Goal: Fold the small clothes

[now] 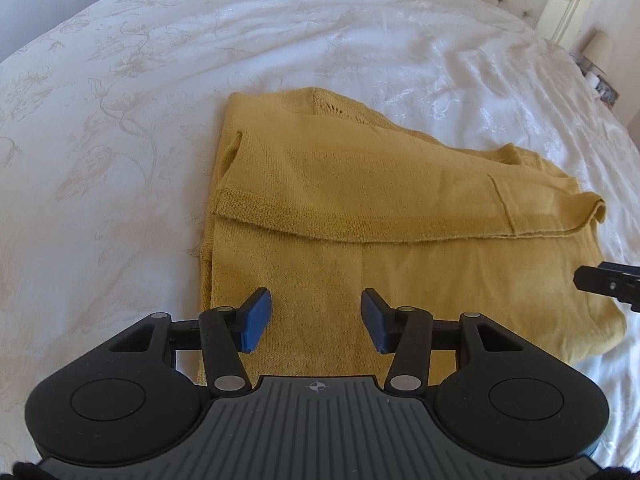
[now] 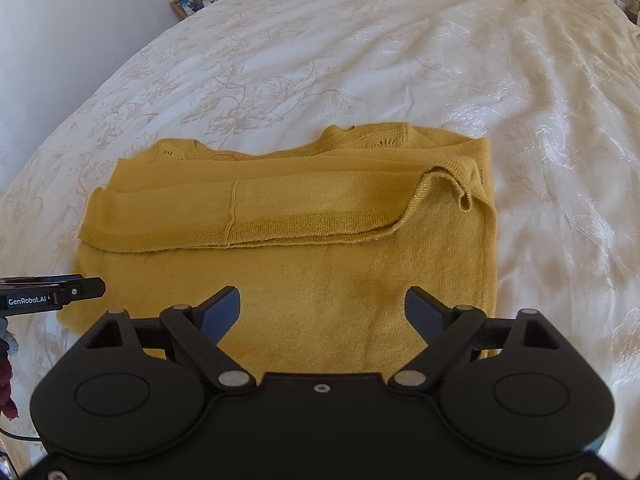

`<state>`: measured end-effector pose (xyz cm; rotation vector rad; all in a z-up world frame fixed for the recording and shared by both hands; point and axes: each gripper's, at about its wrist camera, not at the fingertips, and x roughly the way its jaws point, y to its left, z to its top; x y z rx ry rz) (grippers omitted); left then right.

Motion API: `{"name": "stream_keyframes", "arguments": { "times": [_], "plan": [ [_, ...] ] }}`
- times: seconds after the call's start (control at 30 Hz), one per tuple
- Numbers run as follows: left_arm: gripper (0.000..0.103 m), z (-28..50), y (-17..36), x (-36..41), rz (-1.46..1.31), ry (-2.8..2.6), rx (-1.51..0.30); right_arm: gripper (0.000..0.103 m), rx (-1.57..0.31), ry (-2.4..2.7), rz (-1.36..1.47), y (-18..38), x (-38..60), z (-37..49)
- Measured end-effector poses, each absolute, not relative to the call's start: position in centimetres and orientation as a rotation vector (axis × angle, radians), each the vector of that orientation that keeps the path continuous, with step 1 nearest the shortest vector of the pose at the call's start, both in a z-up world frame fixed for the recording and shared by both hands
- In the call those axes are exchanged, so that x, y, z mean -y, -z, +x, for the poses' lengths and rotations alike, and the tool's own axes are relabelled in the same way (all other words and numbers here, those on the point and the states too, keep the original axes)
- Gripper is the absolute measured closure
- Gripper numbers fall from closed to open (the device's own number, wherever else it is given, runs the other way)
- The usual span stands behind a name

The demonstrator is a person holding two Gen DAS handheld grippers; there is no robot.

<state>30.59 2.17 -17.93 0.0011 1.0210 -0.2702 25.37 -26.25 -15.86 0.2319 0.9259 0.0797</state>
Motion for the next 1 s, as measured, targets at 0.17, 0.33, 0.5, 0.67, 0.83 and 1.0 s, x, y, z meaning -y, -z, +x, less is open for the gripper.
{"name": "stream_keyframes", "arguments": {
  "times": [0.17,0.33,0.5,0.67,0.83,1.0],
  "plan": [
    [0.055,31.0,18.4,-1.8,0.013,0.269,-1.02,0.013,-0.929,-0.104,0.205,16.4,25.5,25.7],
    [0.055,32.2,18.8,-1.0,0.039,0.284,-1.016,0.012,-0.932,-0.089,0.193,17.3,25.9,26.3],
    [0.053,34.2,18.8,-0.1,0.062,0.307,-0.997,0.012,-0.922,-0.078,0.163,17.9,26.8,27.5],
    [0.053,37.4,18.3,0.4,0.079,0.327,-0.967,0.011,-0.898,-0.06,0.141,18.2,28.0,30.2],
    [0.053,41.3,17.2,0.5,0.07,0.316,-0.922,0.009,-0.88,-0.015,0.17,17.9,30.1,33.6],
    [0.053,44.7,15.9,0.1,0.042,0.28,-0.876,0.009,-0.859,0.029,0.217,17.3,31.9,35.6]
  ]
}}
